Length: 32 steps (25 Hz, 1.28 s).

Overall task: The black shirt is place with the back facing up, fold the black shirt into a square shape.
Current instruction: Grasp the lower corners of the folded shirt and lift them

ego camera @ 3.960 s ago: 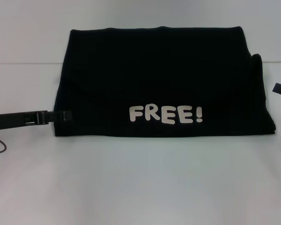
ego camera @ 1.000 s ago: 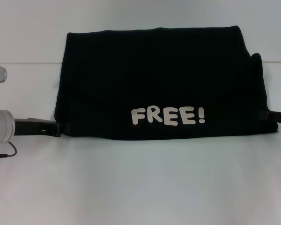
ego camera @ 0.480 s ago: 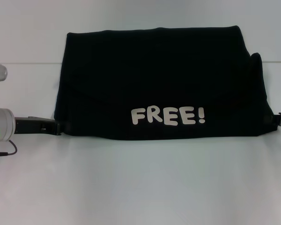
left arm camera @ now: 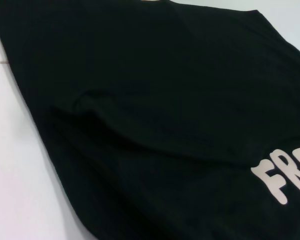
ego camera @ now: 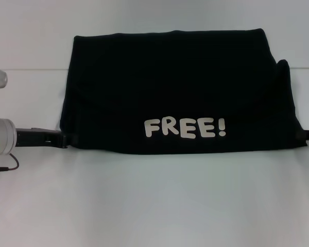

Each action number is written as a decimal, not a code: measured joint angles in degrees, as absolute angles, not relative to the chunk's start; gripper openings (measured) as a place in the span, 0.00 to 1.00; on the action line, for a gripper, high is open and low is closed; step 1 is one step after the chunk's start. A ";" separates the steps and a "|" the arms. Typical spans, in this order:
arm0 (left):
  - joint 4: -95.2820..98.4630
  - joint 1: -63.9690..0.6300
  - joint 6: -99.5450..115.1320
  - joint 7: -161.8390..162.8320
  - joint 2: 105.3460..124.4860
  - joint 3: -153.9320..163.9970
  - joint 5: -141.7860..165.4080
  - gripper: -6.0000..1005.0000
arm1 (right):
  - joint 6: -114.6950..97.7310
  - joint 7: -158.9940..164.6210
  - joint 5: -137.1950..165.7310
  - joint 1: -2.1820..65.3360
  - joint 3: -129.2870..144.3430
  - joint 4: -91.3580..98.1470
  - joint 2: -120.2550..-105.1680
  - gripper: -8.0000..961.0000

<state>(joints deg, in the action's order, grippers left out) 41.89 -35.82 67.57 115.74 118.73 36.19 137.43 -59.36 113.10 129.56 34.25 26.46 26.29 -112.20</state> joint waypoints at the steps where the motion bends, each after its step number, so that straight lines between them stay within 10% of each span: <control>1: 42.16 -35.70 68.19 115.84 118.74 35.91 137.42 0.01 | -60.38 112.67 129.31 33.83 26.21 26.56 -112.12 0.04; 32: 50.60 -25.30 114.64 107.46 116.16 17.20 149.21 0.01 | -102.37 93.79 132.27 10.84 20.98 33.30 -110.22 0.06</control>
